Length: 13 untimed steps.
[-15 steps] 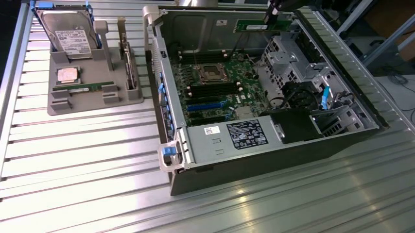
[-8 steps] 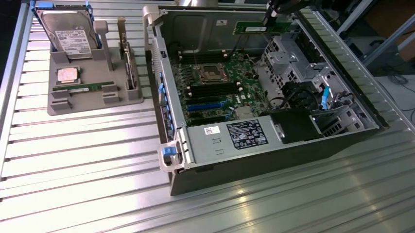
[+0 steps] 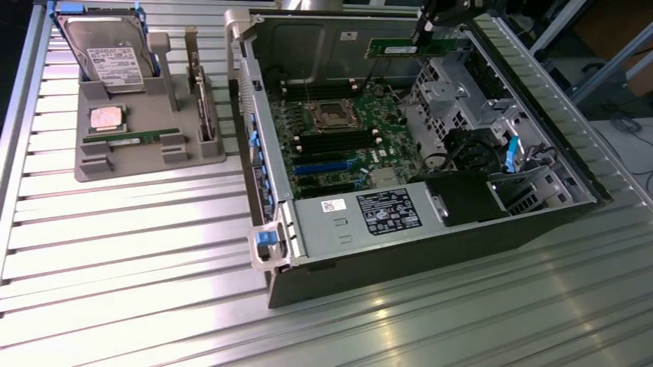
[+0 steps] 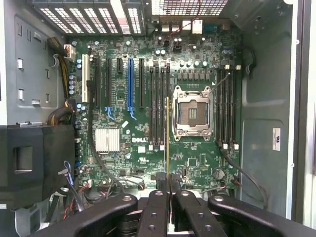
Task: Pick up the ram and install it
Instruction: 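Insert the ram into the slot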
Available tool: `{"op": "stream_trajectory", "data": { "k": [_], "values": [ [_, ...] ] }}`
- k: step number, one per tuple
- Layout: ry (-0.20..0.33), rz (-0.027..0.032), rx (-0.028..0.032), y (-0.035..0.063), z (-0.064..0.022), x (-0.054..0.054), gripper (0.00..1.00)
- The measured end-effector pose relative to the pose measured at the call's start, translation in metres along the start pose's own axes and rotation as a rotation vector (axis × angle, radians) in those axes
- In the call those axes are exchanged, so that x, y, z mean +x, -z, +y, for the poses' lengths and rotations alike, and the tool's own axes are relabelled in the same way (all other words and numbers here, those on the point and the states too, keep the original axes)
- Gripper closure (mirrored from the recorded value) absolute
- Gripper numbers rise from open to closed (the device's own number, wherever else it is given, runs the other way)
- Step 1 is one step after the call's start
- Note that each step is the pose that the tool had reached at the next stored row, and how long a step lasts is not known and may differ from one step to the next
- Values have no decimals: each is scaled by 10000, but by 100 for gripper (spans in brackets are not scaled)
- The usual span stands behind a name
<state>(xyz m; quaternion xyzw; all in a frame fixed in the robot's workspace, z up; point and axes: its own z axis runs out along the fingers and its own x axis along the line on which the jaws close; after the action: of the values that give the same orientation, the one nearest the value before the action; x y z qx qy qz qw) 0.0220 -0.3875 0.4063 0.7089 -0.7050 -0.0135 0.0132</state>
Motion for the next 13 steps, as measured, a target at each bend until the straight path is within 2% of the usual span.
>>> {"op": "stream_trajectory", "data": {
  "k": [13],
  "values": [
    [0,0,0,-81,-3,0,88]
  ]
}}
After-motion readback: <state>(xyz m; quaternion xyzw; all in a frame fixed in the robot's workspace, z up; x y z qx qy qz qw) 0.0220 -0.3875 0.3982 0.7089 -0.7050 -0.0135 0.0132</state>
